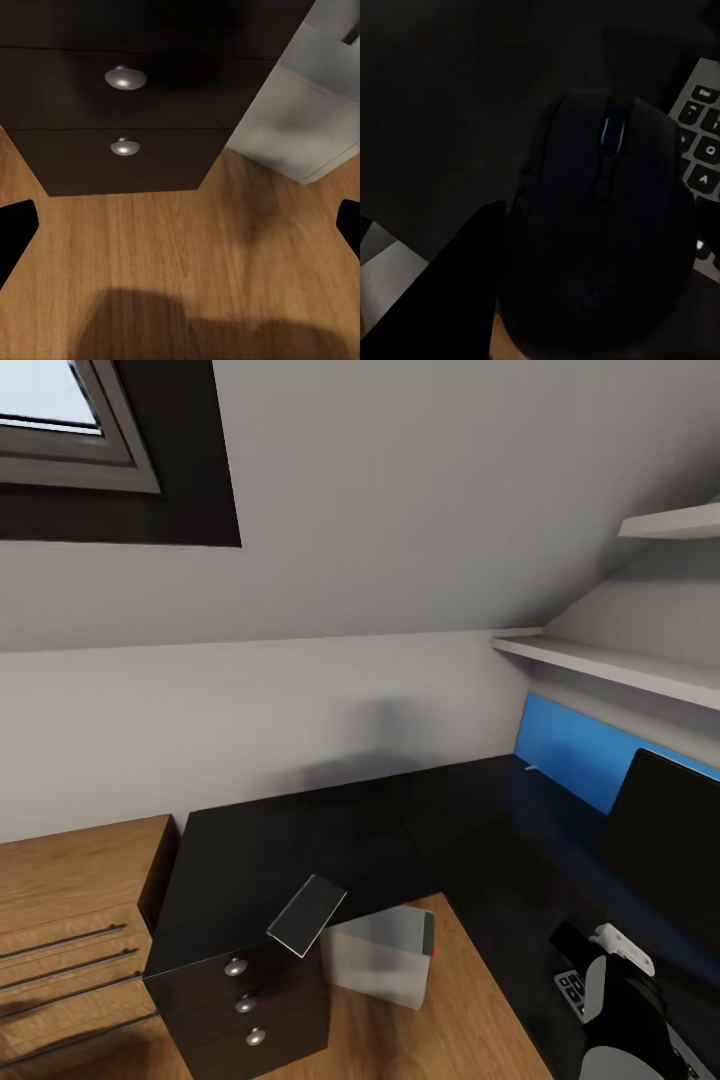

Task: In the bedroom, organize the workspace by keeping the computer under the desk, ensuring the monitor is on the desk, placing the keyboard on the desk next to the monitor, placing the mouse on the desk next to the keyboard, moving the folder from the swivel chair onto the desk next to the mouse, stacking the notebook on top of the folder with the pen on top of the notebook, and positioning the swivel chair next to the desk.

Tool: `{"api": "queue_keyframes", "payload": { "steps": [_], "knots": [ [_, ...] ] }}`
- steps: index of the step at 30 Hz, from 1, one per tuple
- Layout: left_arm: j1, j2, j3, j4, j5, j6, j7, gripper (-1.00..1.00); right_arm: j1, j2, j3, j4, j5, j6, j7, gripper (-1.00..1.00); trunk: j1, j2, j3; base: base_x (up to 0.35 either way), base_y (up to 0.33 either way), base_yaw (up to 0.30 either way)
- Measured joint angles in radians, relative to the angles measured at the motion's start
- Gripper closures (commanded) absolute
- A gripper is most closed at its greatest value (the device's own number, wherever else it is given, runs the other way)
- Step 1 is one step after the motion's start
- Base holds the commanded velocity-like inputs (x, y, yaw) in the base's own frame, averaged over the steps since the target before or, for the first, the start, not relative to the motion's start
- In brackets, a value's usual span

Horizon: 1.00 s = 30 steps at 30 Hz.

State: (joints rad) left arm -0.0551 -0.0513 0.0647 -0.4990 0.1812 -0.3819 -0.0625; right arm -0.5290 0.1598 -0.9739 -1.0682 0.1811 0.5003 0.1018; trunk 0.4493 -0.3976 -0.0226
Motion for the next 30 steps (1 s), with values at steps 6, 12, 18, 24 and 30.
{"api": "queue_keyframes", "payload": {
  "steps": [6,12,18,24,30],
  "knots": [
    [-0.001,0.0,0.001,0.0,0.0,-0.009,-0.001,-1.0,0.0,0.0,0.0,0.0,0.0,0.0,0.0,1.0,0.0,0.0,0.0,0.195,0.0,0.0],
    [-0.001,-0.001,0.0,0.0,-0.001,-0.02,-0.001,-1.0,0.0,0.0,0.0,0.0,0.0,0.0,0.0,1.0,0.0,0.0,0.0,0.082,0.0,0.0],
    [-0.001,-0.001,0.0,0.0,-0.001,-0.022,-0.001,-1.0,0.0,-0.001,0.0,0.0,0.0,0.0,0.0,1.0,0.0,0.0,0.0,0.025,0.0,0.0],
    [-0.001,-0.002,0.001,0.0,-0.001,-0.024,-0.001,-1.0,0.0,-0.001,0.0,0.0,0.0,0.0,0.0,1.0,0.0,0.0,0.0,0.109,0.0,0.0],
    [0.0,-0.001,0.0,0.0,-0.001,-0.034,-0.001,-1.0,0.0,-0.002,0.0,0.0,0.0,-0.001,0.0,1.0,0.0,0.0,0.0,0.139,0.0,0.0]
  ]
}}
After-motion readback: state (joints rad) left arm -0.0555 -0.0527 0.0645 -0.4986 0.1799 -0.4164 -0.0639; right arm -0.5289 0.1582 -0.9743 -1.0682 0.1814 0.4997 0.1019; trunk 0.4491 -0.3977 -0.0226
